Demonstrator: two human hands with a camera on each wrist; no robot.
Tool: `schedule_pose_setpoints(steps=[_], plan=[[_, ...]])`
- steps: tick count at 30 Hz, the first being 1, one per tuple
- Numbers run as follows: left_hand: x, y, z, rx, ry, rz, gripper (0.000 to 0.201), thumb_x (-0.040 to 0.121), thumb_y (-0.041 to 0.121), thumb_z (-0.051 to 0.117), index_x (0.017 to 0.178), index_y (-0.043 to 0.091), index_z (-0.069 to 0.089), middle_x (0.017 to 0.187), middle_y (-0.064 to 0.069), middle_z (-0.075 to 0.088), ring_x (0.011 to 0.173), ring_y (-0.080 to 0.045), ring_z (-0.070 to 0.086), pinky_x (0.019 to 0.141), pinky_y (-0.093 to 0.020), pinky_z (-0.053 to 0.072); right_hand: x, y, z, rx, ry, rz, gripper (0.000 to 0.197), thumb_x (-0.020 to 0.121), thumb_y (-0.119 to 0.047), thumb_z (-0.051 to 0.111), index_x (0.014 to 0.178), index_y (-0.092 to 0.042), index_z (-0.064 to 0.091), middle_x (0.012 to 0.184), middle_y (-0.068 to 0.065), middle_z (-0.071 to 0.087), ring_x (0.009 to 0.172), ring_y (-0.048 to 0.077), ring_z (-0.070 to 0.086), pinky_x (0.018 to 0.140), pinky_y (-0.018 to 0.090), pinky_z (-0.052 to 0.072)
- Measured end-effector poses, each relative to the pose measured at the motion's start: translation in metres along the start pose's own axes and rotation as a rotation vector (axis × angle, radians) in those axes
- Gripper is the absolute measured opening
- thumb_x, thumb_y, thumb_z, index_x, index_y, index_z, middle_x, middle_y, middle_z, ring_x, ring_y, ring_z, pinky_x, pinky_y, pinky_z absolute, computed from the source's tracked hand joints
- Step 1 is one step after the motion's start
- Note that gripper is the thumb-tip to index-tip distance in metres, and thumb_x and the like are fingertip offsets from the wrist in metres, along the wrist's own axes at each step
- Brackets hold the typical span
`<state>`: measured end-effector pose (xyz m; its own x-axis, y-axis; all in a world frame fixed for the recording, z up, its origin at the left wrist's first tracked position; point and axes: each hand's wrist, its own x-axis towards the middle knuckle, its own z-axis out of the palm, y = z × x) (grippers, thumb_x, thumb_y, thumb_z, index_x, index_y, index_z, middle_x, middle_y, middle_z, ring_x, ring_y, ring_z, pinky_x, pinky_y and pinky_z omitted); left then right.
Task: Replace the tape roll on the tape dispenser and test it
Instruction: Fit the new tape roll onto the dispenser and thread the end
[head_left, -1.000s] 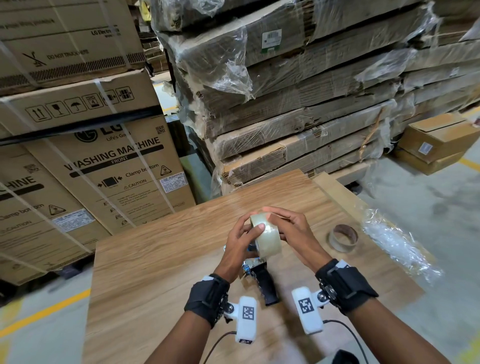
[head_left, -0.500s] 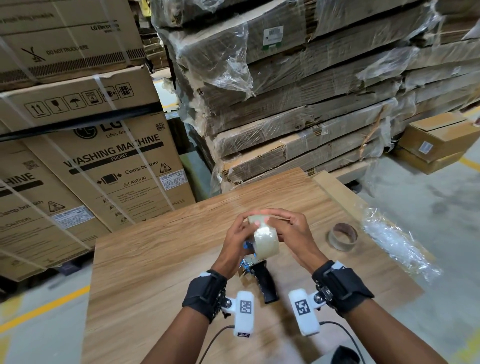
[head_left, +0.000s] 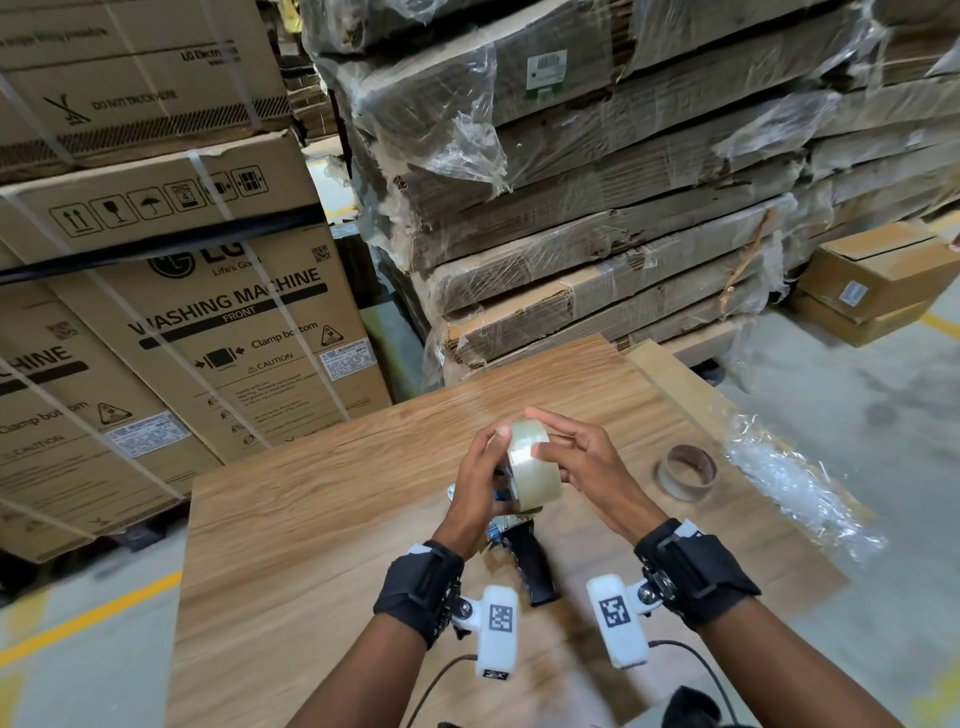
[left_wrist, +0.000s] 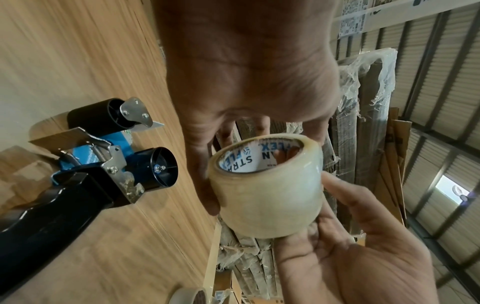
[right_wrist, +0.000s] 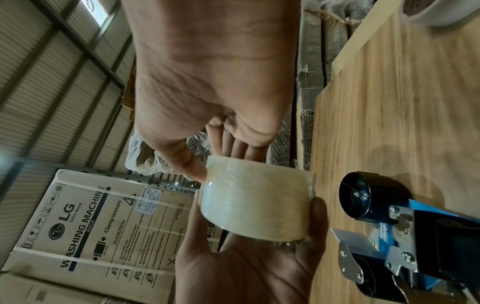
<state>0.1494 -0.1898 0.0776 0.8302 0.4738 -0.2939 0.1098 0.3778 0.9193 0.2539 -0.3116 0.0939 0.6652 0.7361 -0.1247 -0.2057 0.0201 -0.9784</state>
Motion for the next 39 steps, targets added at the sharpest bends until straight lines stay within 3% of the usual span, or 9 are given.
schedule_pose_setpoints(steps=[6, 11, 14, 20, 23, 26, 30, 34, 39], plan=[[-0.004, 0.0, -0.004, 0.044, -0.079, -0.033, 0.057, 0.087, 0.061, 0.065, 0.135, 0.032, 0.054, 0.13, -0.015, 0.062, 0.115, -0.045, 0.065, 0.085, -0.073, 0.052, -0.003, 0.004, -0.004, 0.043, -0.032, 0.018, 0.054, 0.091, -0.002, 0.07, 0.141, -0.02, 0.061, 0.114, 0.013, 0.079, 0.109, 0.03, 0.074, 0.089, 0.04, 0.058], [-0.007, -0.006, -0.008, 0.083, -0.153, 0.061, 0.079, 0.078, 0.013, 0.083, 0.142, 0.039, 0.045, 0.134, -0.013, 0.057, 0.119, -0.043, 0.062, 0.091, -0.072, 0.05, -0.001, 0.002, 0.003, 0.056, 0.109, -0.002, 0.041, 0.089, -0.004, 0.072, 0.126, -0.021, 0.074, 0.101, 0.016, 0.08, 0.085, 0.026, 0.075, 0.073, 0.034, 0.06], [-0.011, -0.003, -0.005, 0.156, -0.133, 0.149, 0.083, 0.074, 0.0, 0.085, 0.136, 0.038, 0.047, 0.129, -0.011, 0.057, 0.106, -0.031, 0.067, 0.091, -0.061, 0.055, 0.0, 0.006, 0.006, 0.062, 0.229, -0.04, 0.024, 0.087, -0.011, 0.078, 0.109, -0.021, 0.081, 0.103, 0.012, 0.081, 0.082, 0.024, 0.075, 0.07, 0.033, 0.059], [-0.012, -0.004, -0.005, 0.268, -0.164, 0.239, 0.087, 0.069, 0.001, 0.09, 0.137, 0.031, 0.044, 0.122, -0.004, 0.057, 0.1, -0.033, 0.066, 0.086, -0.053, 0.059, 0.003, 0.012, 0.01, 0.046, 0.357, -0.032, 0.016, 0.079, -0.021, 0.082, 0.094, -0.025, 0.08, 0.09, 0.02, 0.079, 0.08, 0.029, 0.071, 0.086, 0.048, 0.058], [-0.013, -0.005, -0.001, 0.27, -0.185, 0.249, 0.085, 0.069, -0.005, 0.087, 0.135, 0.027, 0.043, 0.111, 0.004, 0.059, 0.09, -0.031, 0.067, 0.08, -0.043, 0.061, 0.004, 0.013, 0.012, 0.037, 0.422, -0.043, 0.014, 0.082, -0.022, 0.083, 0.095, -0.022, 0.076, 0.076, 0.016, 0.076, 0.072, 0.029, 0.071, 0.077, 0.048, 0.061], [-0.01, -0.008, 0.003, 0.294, -0.194, 0.253, 0.085, 0.069, -0.009, 0.086, 0.134, 0.024, 0.042, 0.106, 0.014, 0.062, 0.09, -0.02, 0.066, 0.076, -0.031, 0.059, 0.005, 0.012, 0.011, 0.047, 0.441, -0.026, 0.015, 0.088, -0.02, 0.08, 0.1, -0.014, 0.075, 0.071, 0.005, 0.078, 0.066, 0.021, 0.073, 0.064, 0.035, 0.061], [-0.007, -0.007, 0.0, 0.34, -0.201, 0.266, 0.087, 0.065, -0.001, 0.091, 0.133, 0.029, 0.045, 0.116, 0.013, 0.06, 0.103, -0.032, 0.068, 0.084, -0.044, 0.061, 0.0, 0.009, 0.006, 0.069, 0.369, 0.049, 0.024, 0.09, -0.03, 0.078, 0.107, -0.013, 0.074, 0.084, -0.001, 0.079, 0.069, 0.011, 0.073, 0.06, 0.027, 0.057], [-0.006, -0.005, -0.008, 0.357, -0.173, 0.243, 0.088, 0.067, -0.006, 0.089, 0.136, 0.024, 0.044, 0.111, 0.012, 0.06, 0.092, -0.017, 0.07, 0.075, -0.032, 0.06, -0.004, 0.009, -0.001, 0.093, 0.223, 0.105, 0.023, 0.096, -0.024, 0.071, 0.119, -0.02, 0.072, 0.107, 0.011, 0.078, 0.088, 0.021, 0.073, 0.071, 0.034, 0.057], [-0.007, -0.009, -0.007, 0.431, -0.151, 0.265, 0.087, 0.063, -0.001, 0.091, 0.131, 0.025, 0.043, 0.116, 0.0, 0.056, 0.096, -0.037, 0.067, 0.078, -0.046, 0.06, -0.005, 0.013, 0.002, 0.07, 0.308, 0.109, 0.036, 0.093, -0.016, 0.074, 0.127, -0.017, 0.061, 0.092, 0.015, 0.076, 0.07, 0.02, 0.072, 0.056, 0.027, 0.056]])
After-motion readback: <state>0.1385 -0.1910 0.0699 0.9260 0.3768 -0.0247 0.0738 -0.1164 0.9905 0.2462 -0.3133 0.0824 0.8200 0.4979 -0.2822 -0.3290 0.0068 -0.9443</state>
